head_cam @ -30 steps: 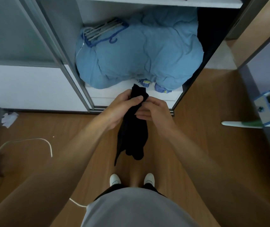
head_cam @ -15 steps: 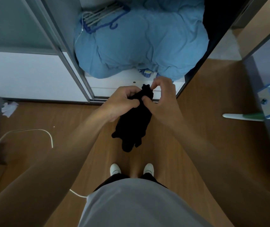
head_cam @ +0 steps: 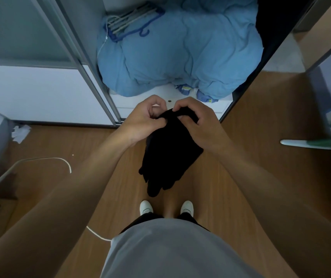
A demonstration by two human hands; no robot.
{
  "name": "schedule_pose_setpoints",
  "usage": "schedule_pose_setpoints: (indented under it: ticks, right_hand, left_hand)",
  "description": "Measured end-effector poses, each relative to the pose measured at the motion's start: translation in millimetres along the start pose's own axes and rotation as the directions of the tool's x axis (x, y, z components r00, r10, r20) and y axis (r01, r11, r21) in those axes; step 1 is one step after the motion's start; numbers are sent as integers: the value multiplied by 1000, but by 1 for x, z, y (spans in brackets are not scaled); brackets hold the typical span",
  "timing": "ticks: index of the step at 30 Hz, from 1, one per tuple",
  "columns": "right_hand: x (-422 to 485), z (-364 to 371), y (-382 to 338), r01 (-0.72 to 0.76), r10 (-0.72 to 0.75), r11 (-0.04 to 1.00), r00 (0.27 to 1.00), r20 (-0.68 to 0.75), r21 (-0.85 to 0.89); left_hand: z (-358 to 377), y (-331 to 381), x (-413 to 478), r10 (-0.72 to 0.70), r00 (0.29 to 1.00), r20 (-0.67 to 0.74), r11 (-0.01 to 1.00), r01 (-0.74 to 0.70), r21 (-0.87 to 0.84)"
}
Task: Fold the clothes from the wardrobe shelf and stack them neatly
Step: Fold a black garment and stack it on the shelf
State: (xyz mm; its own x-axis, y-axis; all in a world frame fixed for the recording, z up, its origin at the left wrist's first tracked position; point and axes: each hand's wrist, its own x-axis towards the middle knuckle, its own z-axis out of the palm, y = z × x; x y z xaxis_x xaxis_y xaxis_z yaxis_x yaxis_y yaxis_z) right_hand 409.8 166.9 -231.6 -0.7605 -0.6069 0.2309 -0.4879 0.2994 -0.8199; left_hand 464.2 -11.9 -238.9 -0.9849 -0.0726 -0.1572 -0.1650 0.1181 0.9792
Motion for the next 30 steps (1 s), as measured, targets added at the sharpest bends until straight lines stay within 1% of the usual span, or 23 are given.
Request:
schedule_pose_setpoints:
  ticks: [2,4,6,8,10,13,16,19,21,23,25,28,30]
  right_hand:
    - [4,-2,-2,-3,7,998,997,71,-67]
    - [8,-3,-3,-36,53,991,989,135,-126]
    - [10,-1,-4,-71,98,984,981,165,-164]
    - [9,1,-5,-116,137,983,979,150,-145]
    - [7,2,-7,-153,162,984,982,98,-94]
    - [7,1,-11,-159,161,986,986,41,-48]
    - [9,-2,-16,-153,154,987,988,23,-45]
    - [12,-1,-20,-149,149,988,989,-10,-43]
    - [14,1,-23,-148,147,988,989,-28,-50]
    - [15,1,-26,-156,155,987,987,-34,-31]
    - [17,2,-28,-161,160,987,987,-31,-12]
    - [20,1,-32,-158,158,987,987,-4,2]
    - [20,1,-35,-149,149,989,989,14,5]
  left_hand:
    - [-4,-5,-2,37,999,4,998,-37,42]
    - [-6,-12,-3,74,997,16,991,-75,110]
    - [-8,-18,-4,98,995,24,983,-101,155]
    - [-7,-22,-4,127,992,20,976,-128,177]
    - [-5,-25,-5,162,987,19,969,-162,188]
    - [0,-27,-8,199,980,22,966,-200,162]
    - [6,-31,-12,250,968,-25,957,-243,161]
    - [12,-32,-15,280,957,-79,944,-259,205]
    - [14,-32,-13,284,954,-92,928,-250,277]
    - [16,-34,-9,251,964,-87,907,-202,370]
    - [15,-38,-4,139,987,-79,901,-93,423]
    - [9,-50,1,-60,994,-91,905,93,416]
    - [2,-57,5,-111,992,-54,918,123,377]
